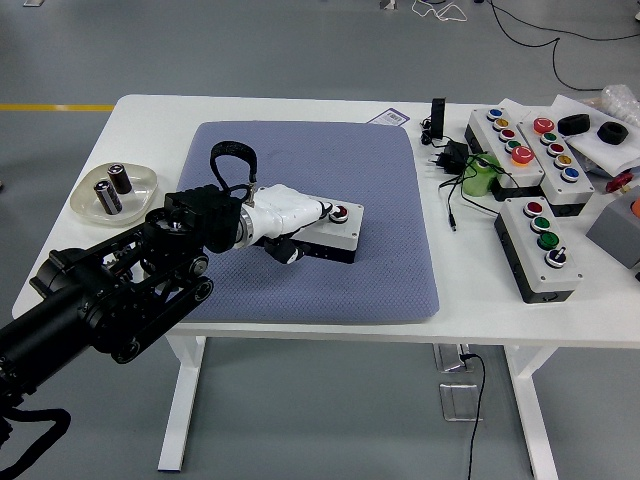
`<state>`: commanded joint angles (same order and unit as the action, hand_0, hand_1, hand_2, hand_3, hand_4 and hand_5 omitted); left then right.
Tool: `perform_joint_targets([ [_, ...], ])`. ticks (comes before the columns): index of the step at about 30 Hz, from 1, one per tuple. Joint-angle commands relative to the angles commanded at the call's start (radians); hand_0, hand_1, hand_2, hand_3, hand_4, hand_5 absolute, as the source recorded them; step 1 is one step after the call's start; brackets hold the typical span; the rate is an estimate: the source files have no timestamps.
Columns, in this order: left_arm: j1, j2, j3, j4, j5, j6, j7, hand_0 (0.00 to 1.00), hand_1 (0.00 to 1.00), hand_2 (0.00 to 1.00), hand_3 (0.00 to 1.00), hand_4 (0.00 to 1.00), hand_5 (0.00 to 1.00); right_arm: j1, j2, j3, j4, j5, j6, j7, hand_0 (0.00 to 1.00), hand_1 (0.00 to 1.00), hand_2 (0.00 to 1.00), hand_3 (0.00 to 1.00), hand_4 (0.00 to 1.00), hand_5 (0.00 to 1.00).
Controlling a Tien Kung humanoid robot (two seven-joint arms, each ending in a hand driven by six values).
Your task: Pick up the button,place it on the desk,press the button,press the button
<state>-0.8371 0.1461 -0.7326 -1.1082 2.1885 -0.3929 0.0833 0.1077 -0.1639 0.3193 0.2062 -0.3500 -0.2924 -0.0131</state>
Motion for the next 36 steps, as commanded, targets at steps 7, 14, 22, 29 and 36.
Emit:
perform_joint_targets([
  [7,0.016,0.011,-0.075,-0.043,-0.002,0.050,-0.001,0.015,0.005,0.059,0.910,0.571,0.002,0.001,0.000,0.012,0.000,-0.007,-0.001,0.001,0.634,0.536,0.556,0.634,0.226,0.245],
  [14,0.043,0.046,-0.234,-0.125,0.042,0.080,-0.025,0.002,0.017,0.084,0.916,0.681,0.045,0.003,0.000,0.015,-0.001,-0.011,-0.001,0.001,0.634,0.536,0.555,0.634,0.227,0.242],
  [22,0.110,0.065,-0.427,-0.162,0.000,0.018,-0.002,0.673,0.708,0.726,0.998,0.909,0.771,0.004,0.001,0.013,-0.001,-0.007,-0.002,0.001,0.634,0.536,0.555,0.634,0.227,0.243],
  [29,0.167,0.076,-0.555,-0.123,-0.005,0.075,0.014,0.812,0.862,0.921,0.998,0.860,0.802,0.005,0.001,0.014,-0.001,-0.007,-0.003,0.001,0.634,0.536,0.555,0.634,0.227,0.242],
  [36,0.233,0.080,-0.603,-0.085,-0.003,0.119,-0.021,0.858,0.895,0.954,0.998,0.831,0.806,0.005,0.002,0.011,-0.001,-0.005,-0.003,0.000,0.634,0.536,0.555,0.634,0.227,0.244],
])
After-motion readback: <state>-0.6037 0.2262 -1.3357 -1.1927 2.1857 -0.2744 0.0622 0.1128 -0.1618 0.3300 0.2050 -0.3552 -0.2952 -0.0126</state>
